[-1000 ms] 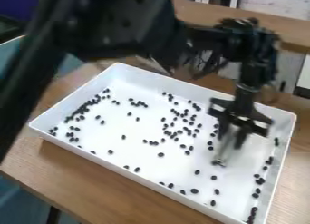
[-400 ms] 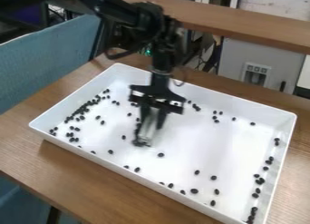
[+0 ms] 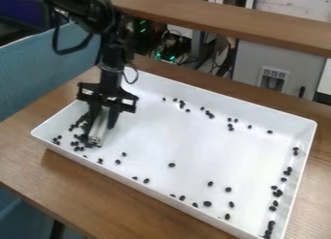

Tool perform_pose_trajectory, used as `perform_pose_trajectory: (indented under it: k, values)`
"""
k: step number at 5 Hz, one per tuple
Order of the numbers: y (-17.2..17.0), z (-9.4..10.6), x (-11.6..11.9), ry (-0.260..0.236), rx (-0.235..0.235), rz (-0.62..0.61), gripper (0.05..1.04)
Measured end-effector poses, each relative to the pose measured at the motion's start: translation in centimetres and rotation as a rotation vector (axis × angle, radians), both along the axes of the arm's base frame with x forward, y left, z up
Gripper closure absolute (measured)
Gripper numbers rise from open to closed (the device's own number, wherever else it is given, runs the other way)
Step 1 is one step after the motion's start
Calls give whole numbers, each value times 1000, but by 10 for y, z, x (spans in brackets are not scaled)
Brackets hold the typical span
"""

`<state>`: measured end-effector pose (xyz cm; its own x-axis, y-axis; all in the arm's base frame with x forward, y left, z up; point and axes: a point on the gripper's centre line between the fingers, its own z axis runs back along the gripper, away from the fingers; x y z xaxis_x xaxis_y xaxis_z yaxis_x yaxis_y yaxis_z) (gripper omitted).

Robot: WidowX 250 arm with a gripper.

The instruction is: Sweep into pile

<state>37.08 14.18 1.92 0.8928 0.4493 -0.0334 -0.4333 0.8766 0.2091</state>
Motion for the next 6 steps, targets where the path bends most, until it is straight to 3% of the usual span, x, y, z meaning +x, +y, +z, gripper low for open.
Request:
perform_pose_trajectory:
  k: [1,2,3,4,5,6]
  values:
    - [-38,24,19,-67,6,-123,692]
    - [-106,31,39,-126,-44,-332,692]
    - [-148,30,42,-157,-74,-422,693]
    - [-194,30,28,-186,-140,-525,692]
    - [-242,14,6,-160,-206,-575,692]
    - [-291,12,-12,-158,-256,-565,693]
